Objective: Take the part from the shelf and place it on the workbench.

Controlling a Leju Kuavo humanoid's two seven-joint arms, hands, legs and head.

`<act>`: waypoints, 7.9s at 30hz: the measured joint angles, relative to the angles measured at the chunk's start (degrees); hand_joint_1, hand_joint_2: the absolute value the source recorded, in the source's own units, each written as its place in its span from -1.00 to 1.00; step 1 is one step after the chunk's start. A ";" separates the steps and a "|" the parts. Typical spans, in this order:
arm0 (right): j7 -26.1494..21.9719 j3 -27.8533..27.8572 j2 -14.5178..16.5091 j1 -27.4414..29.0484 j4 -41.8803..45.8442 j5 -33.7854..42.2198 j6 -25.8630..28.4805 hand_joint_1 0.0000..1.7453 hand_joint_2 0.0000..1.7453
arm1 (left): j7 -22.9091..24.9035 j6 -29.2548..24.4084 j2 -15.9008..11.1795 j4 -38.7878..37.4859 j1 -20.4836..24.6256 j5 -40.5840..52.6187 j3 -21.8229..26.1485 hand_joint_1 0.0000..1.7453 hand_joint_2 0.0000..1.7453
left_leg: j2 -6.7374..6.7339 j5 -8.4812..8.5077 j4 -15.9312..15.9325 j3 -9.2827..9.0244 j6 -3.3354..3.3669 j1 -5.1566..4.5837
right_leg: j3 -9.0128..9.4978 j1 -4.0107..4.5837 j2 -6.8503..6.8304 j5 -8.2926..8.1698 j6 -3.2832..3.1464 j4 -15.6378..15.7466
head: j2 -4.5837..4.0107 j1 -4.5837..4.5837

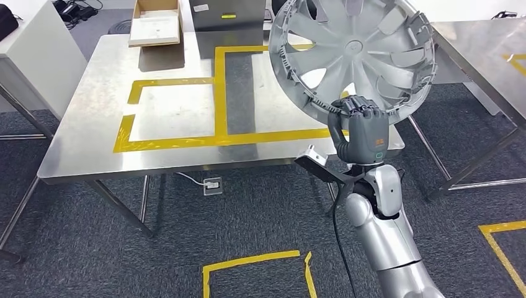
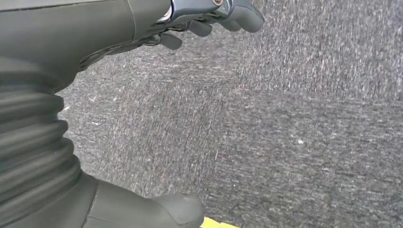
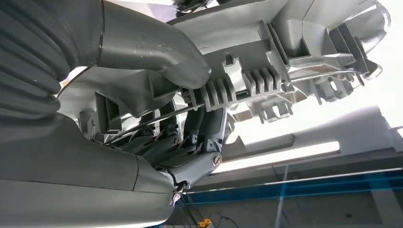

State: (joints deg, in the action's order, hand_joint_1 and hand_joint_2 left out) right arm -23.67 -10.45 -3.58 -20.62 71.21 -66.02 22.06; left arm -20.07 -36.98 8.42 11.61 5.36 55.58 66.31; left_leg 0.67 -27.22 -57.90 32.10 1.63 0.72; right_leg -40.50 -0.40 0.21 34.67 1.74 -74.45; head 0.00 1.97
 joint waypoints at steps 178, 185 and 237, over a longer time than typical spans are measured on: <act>-7.24 -9.84 6.92 -16.43 -32.42 -0.33 0.19 -1.00 -1.00 | 1.57 4.04 1.25 -0.34 1.55 2.27 -1.95 -1.00 -1.00 | -0.55 5.82 -0.55 6.61 -3.37 0.63 | 10.45 0.78 -0.19 -6.85 -3.05 17.67 | 0.00 1.26; -6.63 -9.45 6.80 -15.37 -32.57 -0.83 0.31 -1.00 -1.00 | 1.80 4.04 0.99 -0.35 1.54 2.33 -2.25 -1.00 -1.00 | -0.54 -2.67 -15.67 7.78 -4.34 0.60 | 4.54 0.64 -0.40 -11.78 -3.64 17.53 | 0.00 0.72; -7.53 -6.08 4.61 -13.94 -33.88 1.68 -5.61 -1.00 -1.00 | 3.85 6.14 1.04 -0.28 2.20 4.11 -4.61 -1.00 1.00 | -0.83 5.63 0.50 4.75 -2.57 0.14 | 7.76 1.01 -0.25 -8.38 -2.47 16.83 | 0.00 0.66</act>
State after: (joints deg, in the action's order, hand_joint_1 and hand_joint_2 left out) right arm -31.20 -16.52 1.03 -34.56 37.33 -64.35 16.45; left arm -16.22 -30.84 9.46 11.32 7.55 59.69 61.70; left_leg -0.16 -21.59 -57.40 36.85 -0.94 0.87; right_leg -32.75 0.61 -0.04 26.28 -0.73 -57.63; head 0.00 2.63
